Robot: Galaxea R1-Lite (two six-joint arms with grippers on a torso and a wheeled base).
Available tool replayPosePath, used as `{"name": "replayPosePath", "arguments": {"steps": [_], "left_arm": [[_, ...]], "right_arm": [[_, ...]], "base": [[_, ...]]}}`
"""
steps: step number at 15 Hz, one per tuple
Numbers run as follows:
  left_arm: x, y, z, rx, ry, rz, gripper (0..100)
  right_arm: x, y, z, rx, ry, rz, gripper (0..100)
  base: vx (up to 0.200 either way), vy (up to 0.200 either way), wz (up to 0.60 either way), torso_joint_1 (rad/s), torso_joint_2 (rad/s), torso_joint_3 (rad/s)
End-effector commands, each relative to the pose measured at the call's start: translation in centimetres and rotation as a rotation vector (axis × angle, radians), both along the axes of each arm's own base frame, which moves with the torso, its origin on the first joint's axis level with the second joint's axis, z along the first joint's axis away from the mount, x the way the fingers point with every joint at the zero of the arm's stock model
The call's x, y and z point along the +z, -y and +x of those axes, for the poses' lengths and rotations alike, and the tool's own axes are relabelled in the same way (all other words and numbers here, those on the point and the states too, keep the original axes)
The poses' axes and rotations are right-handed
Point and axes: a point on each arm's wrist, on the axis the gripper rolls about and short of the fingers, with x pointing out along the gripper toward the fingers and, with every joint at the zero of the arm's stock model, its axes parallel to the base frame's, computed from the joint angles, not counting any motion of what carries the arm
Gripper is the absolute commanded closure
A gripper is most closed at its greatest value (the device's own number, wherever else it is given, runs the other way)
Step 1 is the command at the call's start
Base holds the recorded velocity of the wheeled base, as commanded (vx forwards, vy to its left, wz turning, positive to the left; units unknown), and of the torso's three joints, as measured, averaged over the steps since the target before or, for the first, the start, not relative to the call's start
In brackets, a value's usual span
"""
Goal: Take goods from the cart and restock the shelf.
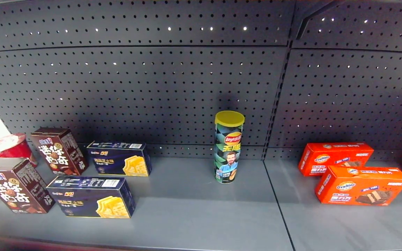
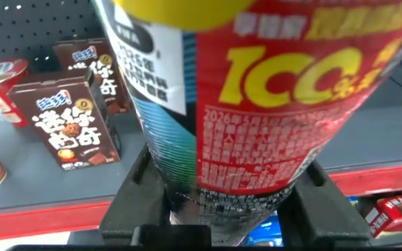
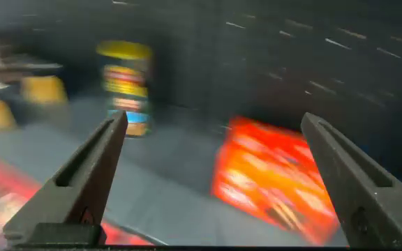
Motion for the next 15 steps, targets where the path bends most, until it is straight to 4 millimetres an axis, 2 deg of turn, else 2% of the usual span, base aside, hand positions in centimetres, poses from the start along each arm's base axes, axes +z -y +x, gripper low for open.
{"name": "replayPosePath", "arguments": {"steps": [1, 3, 4, 7, 8, 10, 12, 15], "left_arm": [[0.4, 0.0, 0.0, -0.013, 0.006, 0.001, 100], [0.5, 0.0, 0.1, -0.014, 0.001, 0.000, 100], [0.5, 0.1, 0.2, -0.017, 0.000, 0.002, 100], [0.7, 0.2, 0.2, -0.065, -0.002, -0.001, 100], [0.7, 0.2, 0.2, -0.065, -0.002, -0.001, 100], [0.6, 0.2, 0.3, -0.082, -0.005, -0.003, 100], [0.6, 0.2, 0.4, -0.082, -0.015, -0.003, 100], [0.6, 0.2, 0.5, -0.082, -0.023, -0.007, 100]], "right_arm": [[2.9, -3.2, 6.2, 0.209, -0.154, -0.063, 0], [2.1, -5.0, 9.1, 0.260, -0.214, -0.125, 0], [1.9, -5.5, 9.6, 0.283, -0.213, -0.147, 0], [0.8, -7.6, 13.5, 0.316, -0.293, -0.186, 0], [0.8, -7.6, 13.5, 0.316, -0.293, -0.186, 0], [0.1, -8.9, 16.1, 0.334, -0.333, -0.204, 0], [-0.7, -9.4, 19.7, 0.433, -0.295, -0.224, 0], [-1.9, -10.2, 21.9, 0.471, -0.331, -0.236, 0]], "base": [[0.000, 0.000, 0.00, 0.000, 0.00, 0.000], [0.000, 0.000, 0.00, 0.000, 0.00, 0.000], [0.000, 0.000, 0.00, 0.000, 0.00, 0.000], [0.000, 0.000, 0.00, 0.000, 0.00, 0.000], [0.000, 0.000, 0.00, 0.000, 0.00, 0.000], [0.000, 0.000, 0.00, 0.000, 0.00, 0.000], [0.000, 0.000, 0.00, 0.000, 0.00, 0.000], [0.000, 0.000, 0.00, 0.000, 0.00, 0.000]]}}
